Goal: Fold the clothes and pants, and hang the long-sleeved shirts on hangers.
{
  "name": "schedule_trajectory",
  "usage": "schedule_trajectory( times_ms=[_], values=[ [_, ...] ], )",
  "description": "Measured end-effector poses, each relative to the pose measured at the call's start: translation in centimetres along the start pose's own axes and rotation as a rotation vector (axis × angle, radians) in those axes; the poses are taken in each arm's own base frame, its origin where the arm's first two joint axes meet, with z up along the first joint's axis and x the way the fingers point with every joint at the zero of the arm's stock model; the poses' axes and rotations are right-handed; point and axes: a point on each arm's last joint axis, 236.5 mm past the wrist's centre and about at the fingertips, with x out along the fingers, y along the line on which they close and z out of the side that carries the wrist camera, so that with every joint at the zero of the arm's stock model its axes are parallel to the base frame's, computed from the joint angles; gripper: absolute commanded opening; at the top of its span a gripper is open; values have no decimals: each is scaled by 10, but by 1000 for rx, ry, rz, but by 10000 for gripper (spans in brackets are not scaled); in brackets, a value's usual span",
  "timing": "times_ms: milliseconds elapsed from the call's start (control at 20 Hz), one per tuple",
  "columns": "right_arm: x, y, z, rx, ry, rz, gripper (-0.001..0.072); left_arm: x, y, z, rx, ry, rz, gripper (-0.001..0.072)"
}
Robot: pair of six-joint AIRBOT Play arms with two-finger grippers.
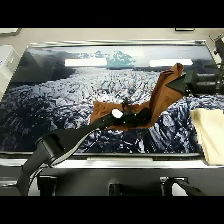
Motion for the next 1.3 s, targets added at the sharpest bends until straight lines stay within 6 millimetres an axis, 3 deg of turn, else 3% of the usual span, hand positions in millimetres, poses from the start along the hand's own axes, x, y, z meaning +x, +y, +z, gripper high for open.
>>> schedule_trajectory(
  times_ms=[150,300,400,500,600,700,800,850,900,1000,1100,1200,1300],
  values=[
    [7,0,-1,0,10,4,37,-16,5,18,109,31,45,20],
    [35,7,-9,-23,67,15,37,-67,14,51,293,76,165,20],
    [64,16,-16,-45,104,34,38,-121,18,82,423,77,281,22],
    [103,28,-24,-67,141,55,39,-188,14,117,521,34,395,23],
    [150,38,-39,-72,185,75,40,-261,-4,146,591,-51,469,23],
    [202,44,-62,-48,240,82,42,-329,-27,161,631,-145,510,23],
    [255,44,-92,5,294,71,248,-389,-55,163,671,-251,523,23],
    [281,43,-108,47,315,68,534,-413,-69,158,693,-293,525,23],
    [302,42,-121,96,325,71,697,-433,-84,152,716,-335,520,23],
    [336,42,-135,203,318,90,705,-464,-107,136,757,-395,512,24],
    [347,40,-127,269,280,116,702,-483,-121,117,788,-423,507,24],
    [337,28,-94,289,208,130,701,-496,-129,102,816,-430,511,24],
    [307,5,-52,283,138,123,701,-502,-131,93,831,-428,515,24]
  ],
)
